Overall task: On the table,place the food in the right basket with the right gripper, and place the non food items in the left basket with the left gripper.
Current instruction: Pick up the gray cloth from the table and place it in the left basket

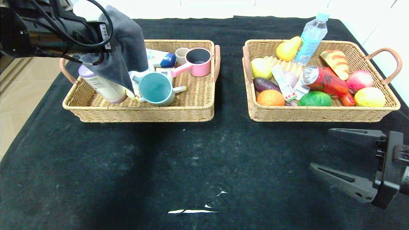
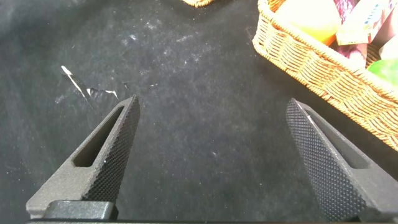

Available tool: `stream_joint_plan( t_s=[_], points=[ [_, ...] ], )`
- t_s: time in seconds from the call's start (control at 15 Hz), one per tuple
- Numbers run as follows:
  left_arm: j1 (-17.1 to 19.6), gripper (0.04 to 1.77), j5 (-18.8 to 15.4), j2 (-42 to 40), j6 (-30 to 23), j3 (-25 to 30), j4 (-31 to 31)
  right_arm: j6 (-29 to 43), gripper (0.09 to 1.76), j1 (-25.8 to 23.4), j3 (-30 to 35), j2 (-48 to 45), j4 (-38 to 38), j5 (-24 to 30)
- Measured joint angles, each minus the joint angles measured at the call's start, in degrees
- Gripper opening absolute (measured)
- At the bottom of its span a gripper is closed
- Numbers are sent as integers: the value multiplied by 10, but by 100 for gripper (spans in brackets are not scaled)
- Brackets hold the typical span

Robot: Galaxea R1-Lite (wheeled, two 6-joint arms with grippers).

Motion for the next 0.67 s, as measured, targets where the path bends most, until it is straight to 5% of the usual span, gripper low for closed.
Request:
stream_joint_plan(
  t_s=[0.27,0.67],
  points=[
    [3,91,0,6,0,-2,2,0,171,0,0,2,0,0],
    [2,134,2,2,-4,18,2,-1,171,0,0,5,0,0]
  ],
)
